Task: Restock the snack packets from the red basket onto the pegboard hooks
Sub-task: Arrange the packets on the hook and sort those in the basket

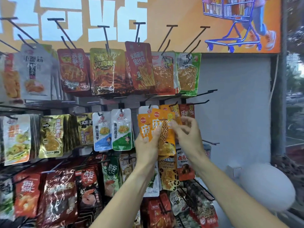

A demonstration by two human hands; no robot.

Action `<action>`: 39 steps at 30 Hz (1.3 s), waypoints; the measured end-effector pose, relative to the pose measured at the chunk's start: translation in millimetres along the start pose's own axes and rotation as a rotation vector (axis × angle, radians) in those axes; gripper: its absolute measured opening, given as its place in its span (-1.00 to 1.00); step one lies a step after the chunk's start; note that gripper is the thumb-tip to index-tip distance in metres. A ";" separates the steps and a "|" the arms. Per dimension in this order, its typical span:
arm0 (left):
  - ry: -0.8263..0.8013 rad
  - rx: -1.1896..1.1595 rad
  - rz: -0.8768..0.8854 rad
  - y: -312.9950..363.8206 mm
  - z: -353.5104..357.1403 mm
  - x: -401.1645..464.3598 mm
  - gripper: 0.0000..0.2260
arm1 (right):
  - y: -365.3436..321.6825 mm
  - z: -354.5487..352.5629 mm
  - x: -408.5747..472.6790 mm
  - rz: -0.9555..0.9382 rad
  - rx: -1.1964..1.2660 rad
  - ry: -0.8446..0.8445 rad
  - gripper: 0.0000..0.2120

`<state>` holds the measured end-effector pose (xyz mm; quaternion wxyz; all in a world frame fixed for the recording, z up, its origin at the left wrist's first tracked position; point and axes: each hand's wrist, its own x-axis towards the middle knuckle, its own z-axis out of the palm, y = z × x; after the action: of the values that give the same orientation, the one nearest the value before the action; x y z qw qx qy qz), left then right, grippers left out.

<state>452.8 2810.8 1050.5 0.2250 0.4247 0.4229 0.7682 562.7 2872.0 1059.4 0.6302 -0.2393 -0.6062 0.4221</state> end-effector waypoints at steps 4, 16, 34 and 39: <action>0.013 0.004 -0.022 -3.4 21.2 -5.6 -0.78 | 4.0 4.5 -4.4 0.005 0.088 0.078 -0.63; 0.044 0.006 -0.034 19.7 -1.5 -5.6 -0.73 | -15.7 -8.3 58.3 -0.066 -0.168 0.099 -0.57; 0.078 0.082 0.013 26.8 -8.3 -2.2 -0.81 | -12.5 6.7 89.8 -0.014 -0.582 0.043 -0.47; -0.016 0.147 0.006 28.1 -6.9 -0.7 -0.84 | 5.2 14.8 101.2 0.032 -0.673 -0.080 -0.39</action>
<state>447.8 2791.9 1071.8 0.1941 0.4474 0.4751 0.7324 537.9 2954.8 1114.2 0.4847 -0.4266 -0.7319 0.2175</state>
